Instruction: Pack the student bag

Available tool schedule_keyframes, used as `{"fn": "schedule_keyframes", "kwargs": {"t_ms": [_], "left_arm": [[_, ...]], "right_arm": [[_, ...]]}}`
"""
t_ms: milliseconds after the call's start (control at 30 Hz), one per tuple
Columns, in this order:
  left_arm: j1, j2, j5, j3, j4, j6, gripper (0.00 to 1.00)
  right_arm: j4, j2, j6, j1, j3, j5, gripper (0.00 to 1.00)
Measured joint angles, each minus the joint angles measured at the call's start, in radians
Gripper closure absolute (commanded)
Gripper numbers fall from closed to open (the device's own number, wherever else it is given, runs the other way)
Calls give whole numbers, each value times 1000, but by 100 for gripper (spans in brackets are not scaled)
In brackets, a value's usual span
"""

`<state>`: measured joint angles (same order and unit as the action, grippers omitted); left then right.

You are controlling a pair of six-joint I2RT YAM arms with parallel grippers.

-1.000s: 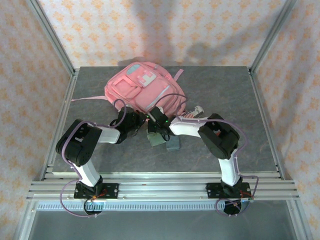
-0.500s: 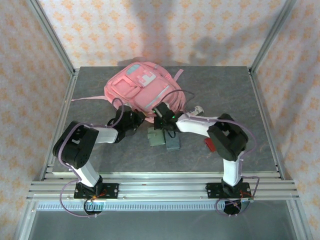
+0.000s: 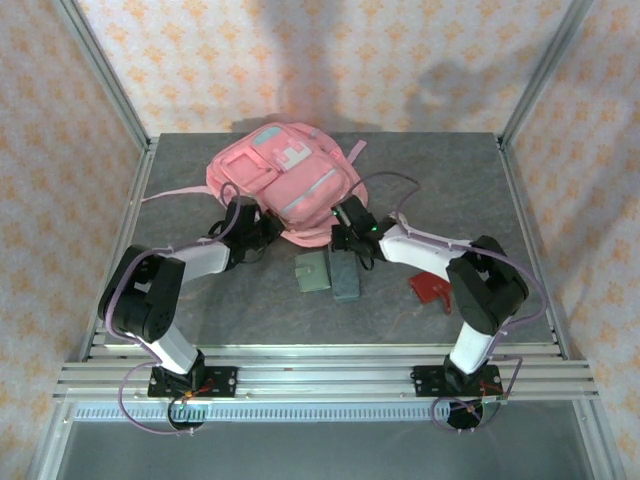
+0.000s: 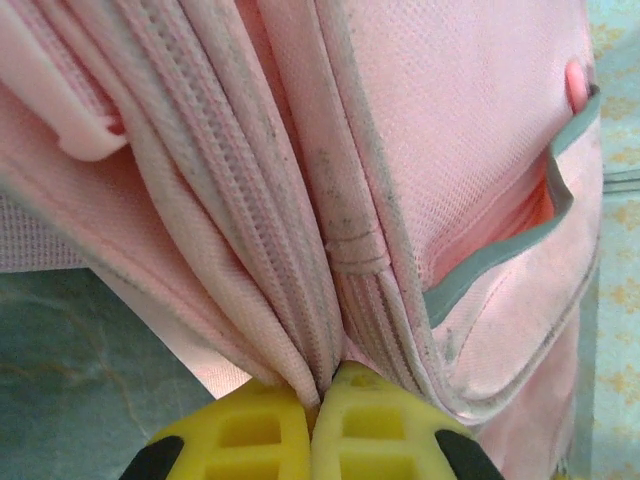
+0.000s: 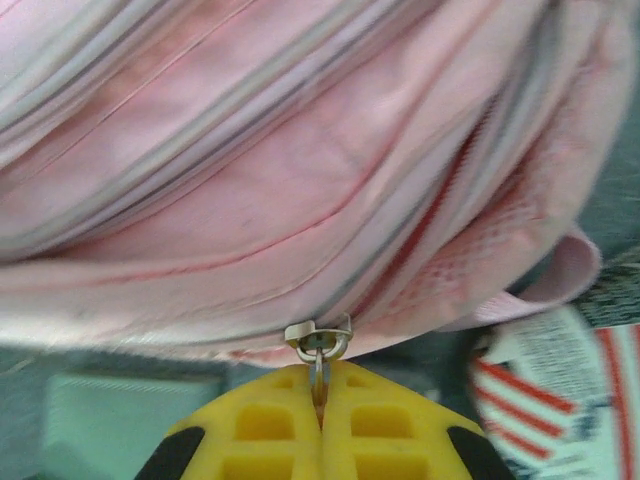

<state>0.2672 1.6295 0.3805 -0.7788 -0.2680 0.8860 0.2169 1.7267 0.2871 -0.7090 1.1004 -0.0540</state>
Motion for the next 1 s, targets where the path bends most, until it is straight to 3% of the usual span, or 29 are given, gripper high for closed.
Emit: {"fn": "schedule_keyframes", "kwargs": {"t_ms": [233, 267, 333, 367, 500, 667, 800, 1000], "left_arm": [[-144, -1, -49, -98, 175, -85, 100], [-160, -4, -61, -102, 181, -93, 93], [-198, -21, -89, -104, 191, -107, 64], [-208, -32, -102, -104, 191, -109, 55], [-229, -130, -132, -80, 185, -117, 40], [-188, -322, -126, 90, 122, -86, 32], [-107, -424, -136, 237, 113, -33, 28], [10, -408, -167, 344, 40, 48, 26]], "right_arm": [[-47, 79, 26, -123, 124, -116, 100], [-57, 97, 31, -134, 143, -130, 100], [-92, 138, 47, -161, 180, -174, 100], [-106, 154, 54, -169, 193, -197, 100], [-150, 205, 87, -187, 221, -262, 100], [-176, 242, 106, -189, 231, -314, 100], [-195, 248, 117, -190, 231, -330, 100], [-209, 250, 133, -190, 231, -345, 100]]}}
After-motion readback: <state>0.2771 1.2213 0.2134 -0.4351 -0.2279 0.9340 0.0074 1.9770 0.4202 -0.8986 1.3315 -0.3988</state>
